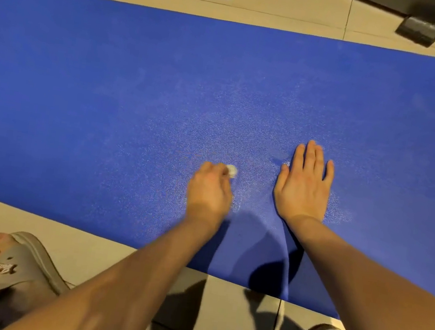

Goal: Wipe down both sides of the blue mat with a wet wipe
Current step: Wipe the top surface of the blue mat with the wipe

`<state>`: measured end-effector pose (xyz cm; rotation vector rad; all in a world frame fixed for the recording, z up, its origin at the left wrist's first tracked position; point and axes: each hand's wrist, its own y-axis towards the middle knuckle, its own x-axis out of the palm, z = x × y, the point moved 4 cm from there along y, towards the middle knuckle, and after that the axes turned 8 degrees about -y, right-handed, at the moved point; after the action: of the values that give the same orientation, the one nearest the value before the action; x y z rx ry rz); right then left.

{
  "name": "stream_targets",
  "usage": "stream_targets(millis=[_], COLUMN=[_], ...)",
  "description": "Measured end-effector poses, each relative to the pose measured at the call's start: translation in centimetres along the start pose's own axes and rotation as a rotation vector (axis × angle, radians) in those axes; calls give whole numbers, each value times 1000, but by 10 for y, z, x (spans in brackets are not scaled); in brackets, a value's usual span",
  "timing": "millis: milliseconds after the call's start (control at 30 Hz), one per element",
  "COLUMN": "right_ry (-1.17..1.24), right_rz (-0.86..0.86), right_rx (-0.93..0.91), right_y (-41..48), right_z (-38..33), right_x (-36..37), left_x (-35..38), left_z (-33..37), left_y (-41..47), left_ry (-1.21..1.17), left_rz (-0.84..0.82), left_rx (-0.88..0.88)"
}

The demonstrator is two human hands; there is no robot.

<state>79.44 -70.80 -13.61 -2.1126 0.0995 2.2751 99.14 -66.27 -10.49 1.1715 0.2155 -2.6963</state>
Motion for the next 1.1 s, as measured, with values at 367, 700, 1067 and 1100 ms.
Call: stream_targets(millis=[367, 700, 1067, 1100], right_ry=[11, 23, 28, 23], right_rz=[4, 9, 4, 1], right_rx=[-4, 6, 0, 0], right_y=[-1, 0, 0, 0], right_z=[0, 0, 1, 1], right_x=[0, -1, 1, 1], left_x=[-41, 19, -72, -79], left_z=[-35, 11, -78, -83], left_y=[5, -39, -27, -31], left_ry=[278, -22, 178, 161], left_rz=[-138, 17, 26, 68], left_rx=[220, 144, 14, -40])
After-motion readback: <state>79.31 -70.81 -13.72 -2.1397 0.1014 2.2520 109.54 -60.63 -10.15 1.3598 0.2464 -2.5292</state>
